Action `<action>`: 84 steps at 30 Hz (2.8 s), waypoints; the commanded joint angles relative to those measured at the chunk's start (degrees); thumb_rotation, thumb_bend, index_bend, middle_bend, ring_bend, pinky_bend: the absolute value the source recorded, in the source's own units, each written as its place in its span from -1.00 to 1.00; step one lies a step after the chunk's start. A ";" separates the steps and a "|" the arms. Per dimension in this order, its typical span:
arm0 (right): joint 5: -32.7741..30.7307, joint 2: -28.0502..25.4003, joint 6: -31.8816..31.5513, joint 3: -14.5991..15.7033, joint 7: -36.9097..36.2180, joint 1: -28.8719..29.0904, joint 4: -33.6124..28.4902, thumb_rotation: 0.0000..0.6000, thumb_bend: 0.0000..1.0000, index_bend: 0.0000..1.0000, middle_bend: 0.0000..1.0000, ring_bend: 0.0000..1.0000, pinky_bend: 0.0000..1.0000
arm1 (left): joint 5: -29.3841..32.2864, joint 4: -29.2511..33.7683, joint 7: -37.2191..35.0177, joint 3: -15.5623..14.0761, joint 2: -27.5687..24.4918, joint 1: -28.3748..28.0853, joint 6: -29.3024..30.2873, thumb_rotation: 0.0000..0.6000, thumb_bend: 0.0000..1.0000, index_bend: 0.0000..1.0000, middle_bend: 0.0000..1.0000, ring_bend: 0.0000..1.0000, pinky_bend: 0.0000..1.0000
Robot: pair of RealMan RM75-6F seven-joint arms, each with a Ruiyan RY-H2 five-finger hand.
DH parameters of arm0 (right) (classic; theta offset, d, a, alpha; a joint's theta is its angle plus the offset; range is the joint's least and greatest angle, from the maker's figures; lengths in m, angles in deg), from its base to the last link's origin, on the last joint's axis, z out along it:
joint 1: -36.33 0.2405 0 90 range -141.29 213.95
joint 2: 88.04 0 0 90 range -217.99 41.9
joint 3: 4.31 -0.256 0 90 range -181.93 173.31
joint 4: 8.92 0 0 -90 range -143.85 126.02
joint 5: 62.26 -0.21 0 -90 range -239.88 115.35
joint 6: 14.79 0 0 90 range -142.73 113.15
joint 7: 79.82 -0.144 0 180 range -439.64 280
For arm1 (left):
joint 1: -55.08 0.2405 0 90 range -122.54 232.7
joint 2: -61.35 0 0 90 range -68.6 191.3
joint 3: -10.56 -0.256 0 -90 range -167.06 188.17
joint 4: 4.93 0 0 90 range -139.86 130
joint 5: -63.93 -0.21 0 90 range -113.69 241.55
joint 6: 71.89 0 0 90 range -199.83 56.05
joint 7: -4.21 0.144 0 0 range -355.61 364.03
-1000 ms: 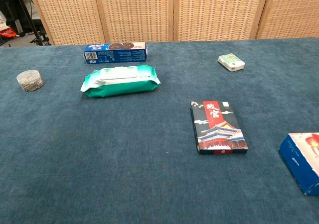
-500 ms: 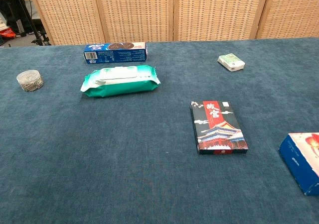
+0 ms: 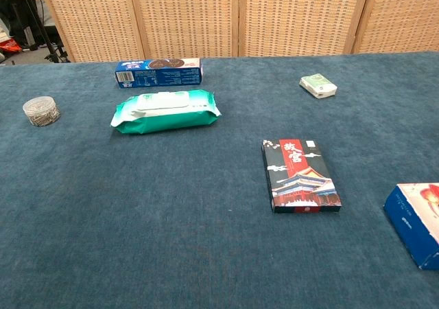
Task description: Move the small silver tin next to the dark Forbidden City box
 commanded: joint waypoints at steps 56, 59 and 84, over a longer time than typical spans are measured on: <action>-0.67 -1.72 -0.35 -1.03 -7.15 -0.96 0.98 1.00 -1.00 -0.95 -1.00 -1.00 -1.00 | -8.84 26.47 15.14 -1.68 7.55 -13.47 5.78 1.00 -0.58 0.37 0.04 -0.02 0.18; -0.52 -1.81 -0.20 -0.97 -7.65 -0.92 1.15 1.00 -1.00 -0.95 -1.00 -1.00 -1.00 | -3.49 25.95 21.93 -1.54 11.81 -15.98 4.23 1.00 -0.61 0.37 0.04 -0.02 0.18; -0.86 -2.01 0.31 -1.04 -8.72 -0.87 1.69 1.00 -1.00 -0.95 -1.00 -1.00 -1.00 | 15.97 10.09 39.18 -0.57 33.91 -28.34 7.27 1.00 -0.66 0.31 0.01 -0.05 0.18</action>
